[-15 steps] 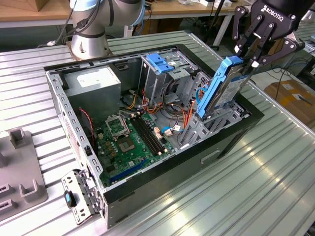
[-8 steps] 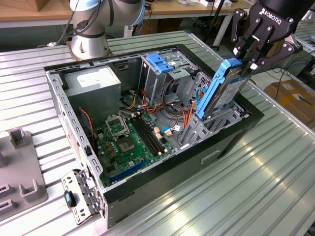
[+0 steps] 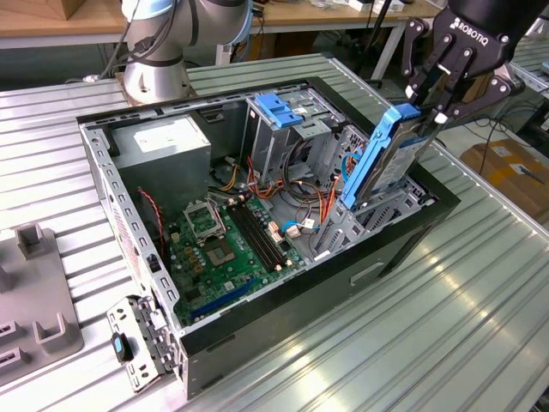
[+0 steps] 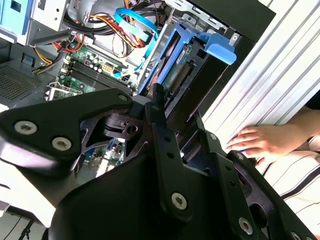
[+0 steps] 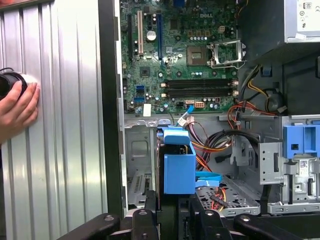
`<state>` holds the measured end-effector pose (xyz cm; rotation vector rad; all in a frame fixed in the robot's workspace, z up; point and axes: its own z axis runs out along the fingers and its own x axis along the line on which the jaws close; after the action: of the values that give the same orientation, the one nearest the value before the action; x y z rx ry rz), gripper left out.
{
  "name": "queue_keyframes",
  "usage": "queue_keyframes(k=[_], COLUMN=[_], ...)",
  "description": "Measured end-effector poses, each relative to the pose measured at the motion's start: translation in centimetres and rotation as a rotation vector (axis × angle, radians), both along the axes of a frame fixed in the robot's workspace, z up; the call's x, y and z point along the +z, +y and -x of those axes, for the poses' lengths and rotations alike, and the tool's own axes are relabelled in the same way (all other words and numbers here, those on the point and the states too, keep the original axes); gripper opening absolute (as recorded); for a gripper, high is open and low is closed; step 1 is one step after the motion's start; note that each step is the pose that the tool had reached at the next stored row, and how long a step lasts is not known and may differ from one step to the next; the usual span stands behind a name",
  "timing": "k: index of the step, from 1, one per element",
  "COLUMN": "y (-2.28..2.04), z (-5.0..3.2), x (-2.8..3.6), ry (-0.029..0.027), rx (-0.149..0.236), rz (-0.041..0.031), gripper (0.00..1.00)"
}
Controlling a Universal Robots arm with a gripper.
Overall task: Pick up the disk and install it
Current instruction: 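Insert the disk into the insertion slot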
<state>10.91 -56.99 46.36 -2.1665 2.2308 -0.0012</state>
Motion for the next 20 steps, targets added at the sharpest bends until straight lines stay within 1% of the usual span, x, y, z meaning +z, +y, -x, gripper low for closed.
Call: queue_keyframes(k=[2, 3, 4, 8, 11, 13, 20], y=[0.01, 0.01, 0.00, 0.00, 0.00, 0.01, 0.01], z=[0.00, 0.00, 0.00, 0.00, 0.00, 0.00, 0.00], x=[-0.26, -0.55, -0.98, -1.83, -2.74, -3.03, -3.08], ry=[0.0001, 0.0001, 0.0000, 0.0000, 0.0000, 0.0000, 0.0000], rx=[0.001, 0.001, 0.002, 0.004, 0.006, 0.006, 0.007], rz=[0.0006, 0.0008, 0.0007, 0.0006, 0.0007, 0.0007, 0.0005], gripper=[0.35, 0.35, 0.35, 0.35, 0.35, 0.35, 0.35])
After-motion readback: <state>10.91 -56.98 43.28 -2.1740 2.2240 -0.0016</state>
